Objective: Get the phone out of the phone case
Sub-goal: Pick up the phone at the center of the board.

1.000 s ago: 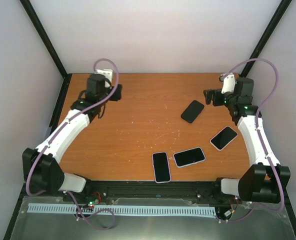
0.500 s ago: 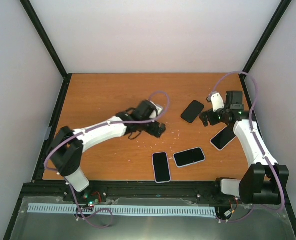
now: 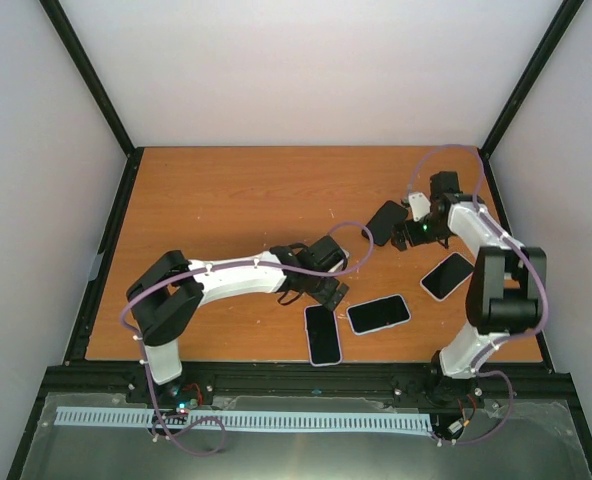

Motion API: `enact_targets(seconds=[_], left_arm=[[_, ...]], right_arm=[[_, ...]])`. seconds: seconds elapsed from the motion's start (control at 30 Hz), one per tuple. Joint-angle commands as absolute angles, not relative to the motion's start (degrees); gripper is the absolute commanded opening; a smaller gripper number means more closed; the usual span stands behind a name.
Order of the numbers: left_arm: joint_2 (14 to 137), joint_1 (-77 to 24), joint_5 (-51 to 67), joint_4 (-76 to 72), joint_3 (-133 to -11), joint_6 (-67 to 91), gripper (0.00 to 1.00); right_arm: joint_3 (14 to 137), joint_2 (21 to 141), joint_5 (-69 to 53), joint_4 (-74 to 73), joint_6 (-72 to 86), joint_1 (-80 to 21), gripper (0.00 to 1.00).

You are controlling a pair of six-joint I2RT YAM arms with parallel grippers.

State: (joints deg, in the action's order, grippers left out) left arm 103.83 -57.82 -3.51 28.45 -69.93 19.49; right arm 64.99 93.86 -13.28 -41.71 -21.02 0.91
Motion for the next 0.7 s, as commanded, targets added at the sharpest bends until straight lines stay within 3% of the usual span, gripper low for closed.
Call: enact_targets(seconds=[0.0,0.33,0.67], left_arm=[[104.85,-57.52,-6.41,26.98,-72.28,21.37,0.99],[99.83,-54.91,-4.90,23.56,-69.29,23.92,0.99],[92.74,-49.13,-6.21,23.29,-61.15,29.31,1.00]], right_arm=[[74.51,103.31,-13.60,-43.34,-13.84,0.56,1.00],[96.50,125.27,-17.70,-50.80,-6.17,0.20,1.00],[103.37,131.70,-18.58,-52.10,-11.43,-9.83,1.00]])
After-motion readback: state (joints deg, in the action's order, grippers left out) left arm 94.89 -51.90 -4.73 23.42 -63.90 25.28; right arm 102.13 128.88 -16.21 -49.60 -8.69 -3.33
